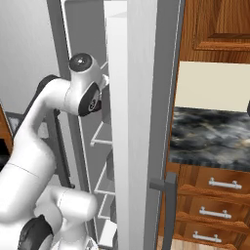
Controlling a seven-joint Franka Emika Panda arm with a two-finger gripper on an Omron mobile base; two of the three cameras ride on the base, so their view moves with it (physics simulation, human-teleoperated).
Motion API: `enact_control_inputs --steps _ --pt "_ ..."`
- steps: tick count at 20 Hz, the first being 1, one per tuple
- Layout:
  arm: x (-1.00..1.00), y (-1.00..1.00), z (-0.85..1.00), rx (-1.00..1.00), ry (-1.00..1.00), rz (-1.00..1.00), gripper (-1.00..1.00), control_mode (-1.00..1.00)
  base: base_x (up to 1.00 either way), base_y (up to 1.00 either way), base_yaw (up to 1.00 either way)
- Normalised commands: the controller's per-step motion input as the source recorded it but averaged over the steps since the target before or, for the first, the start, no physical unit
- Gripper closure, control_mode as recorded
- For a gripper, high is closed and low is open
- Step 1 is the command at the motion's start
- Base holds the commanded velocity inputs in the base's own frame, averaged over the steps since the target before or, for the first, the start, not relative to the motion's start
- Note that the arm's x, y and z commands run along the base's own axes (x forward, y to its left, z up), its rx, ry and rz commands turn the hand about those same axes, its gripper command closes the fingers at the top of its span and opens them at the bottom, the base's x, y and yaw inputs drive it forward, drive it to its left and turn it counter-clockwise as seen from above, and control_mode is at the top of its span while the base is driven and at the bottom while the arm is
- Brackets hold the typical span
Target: Pick the banana and orange from the fridge and place them on the plate next to the blender to make a fruit smoothie.
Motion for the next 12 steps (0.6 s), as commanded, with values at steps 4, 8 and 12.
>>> enact_control_inputs --steps 4,8,12 --pt "-1.0 0.12 -0.68 -0.08 0.16 0.1 1.0 -1.0 0.0 0.0 0.0" --pt "-0.78 0.03 -0.25 -0.09 -0.04 0.11 1.0 -1.0 0.0 0.0 0.0" --pt "-0.59 0.13 -0.01 -0.04 0.0 0.14 1.0 -1.0 0.0 0.0 0.0"
